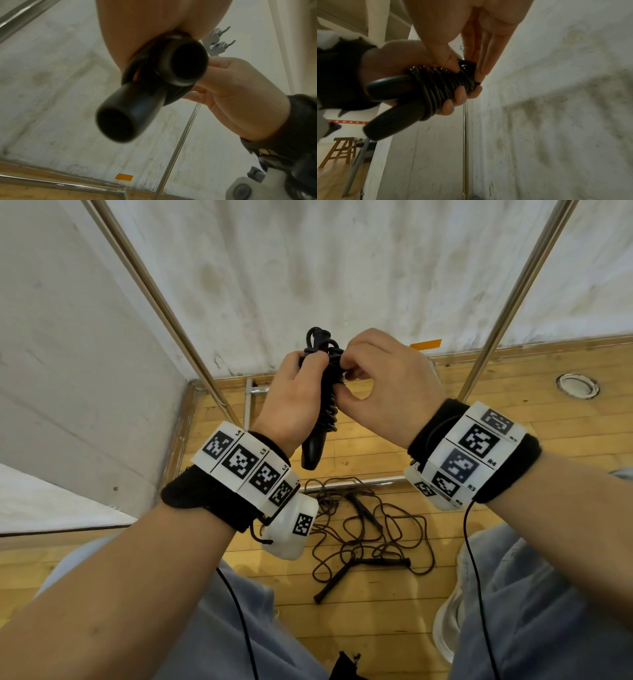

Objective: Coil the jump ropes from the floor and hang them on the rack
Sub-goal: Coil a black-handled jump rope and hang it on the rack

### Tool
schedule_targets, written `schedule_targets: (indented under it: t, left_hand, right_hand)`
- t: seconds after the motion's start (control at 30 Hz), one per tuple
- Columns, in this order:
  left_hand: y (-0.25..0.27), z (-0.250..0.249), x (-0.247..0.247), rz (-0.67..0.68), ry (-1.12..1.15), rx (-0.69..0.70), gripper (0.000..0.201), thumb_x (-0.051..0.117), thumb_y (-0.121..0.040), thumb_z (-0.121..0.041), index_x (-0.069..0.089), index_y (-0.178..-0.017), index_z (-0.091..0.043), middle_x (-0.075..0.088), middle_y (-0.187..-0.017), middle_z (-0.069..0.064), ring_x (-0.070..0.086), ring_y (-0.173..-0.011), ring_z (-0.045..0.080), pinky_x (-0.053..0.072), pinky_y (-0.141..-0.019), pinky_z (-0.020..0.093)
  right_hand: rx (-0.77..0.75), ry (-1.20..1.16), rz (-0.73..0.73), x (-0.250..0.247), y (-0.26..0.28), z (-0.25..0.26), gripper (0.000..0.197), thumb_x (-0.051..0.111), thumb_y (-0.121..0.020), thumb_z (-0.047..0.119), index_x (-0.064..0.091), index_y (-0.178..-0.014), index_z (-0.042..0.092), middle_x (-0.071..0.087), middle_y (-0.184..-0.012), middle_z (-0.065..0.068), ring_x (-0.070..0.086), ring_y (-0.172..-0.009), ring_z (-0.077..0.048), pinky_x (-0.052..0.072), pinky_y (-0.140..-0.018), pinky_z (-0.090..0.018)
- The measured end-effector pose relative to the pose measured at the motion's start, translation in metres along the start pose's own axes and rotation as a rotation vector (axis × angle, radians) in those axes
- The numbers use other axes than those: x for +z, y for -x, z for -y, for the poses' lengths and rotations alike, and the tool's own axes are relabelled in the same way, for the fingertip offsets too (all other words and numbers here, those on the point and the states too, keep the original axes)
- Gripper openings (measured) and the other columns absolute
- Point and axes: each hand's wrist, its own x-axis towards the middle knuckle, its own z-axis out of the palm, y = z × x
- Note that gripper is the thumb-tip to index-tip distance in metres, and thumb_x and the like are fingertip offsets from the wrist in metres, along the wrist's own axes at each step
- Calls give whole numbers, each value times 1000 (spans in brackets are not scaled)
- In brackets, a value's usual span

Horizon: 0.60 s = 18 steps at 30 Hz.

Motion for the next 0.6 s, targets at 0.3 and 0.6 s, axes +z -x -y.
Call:
schedule_targets:
  t: [0.3, 0.6]
  left_hand:
    - [11, -10, -1, 135, 103, -77, 31, 44, -78, -42, 52, -98, -19, 54, -94, 17, 54, -80, 29, 48, -79, 58]
    - [12, -7, 0, 123, 130, -77, 30, 39, -90, -30, 45, -113, -11, 59, -82, 7, 62, -62, 20, 56, -55, 39]
  right_hand:
    - [-22, 26, -15, -4, -5, 2, 12, 61, -78, 12, 66, -78, 0, 63, -83, -12, 60, -62, -27, 53, -57, -41]
    - [-38, 4, -96, -5, -10, 1, 10, 62, -78, 9, 65, -75, 1, 63, -80, -12, 60, -62, -25, 54, -57, -39]
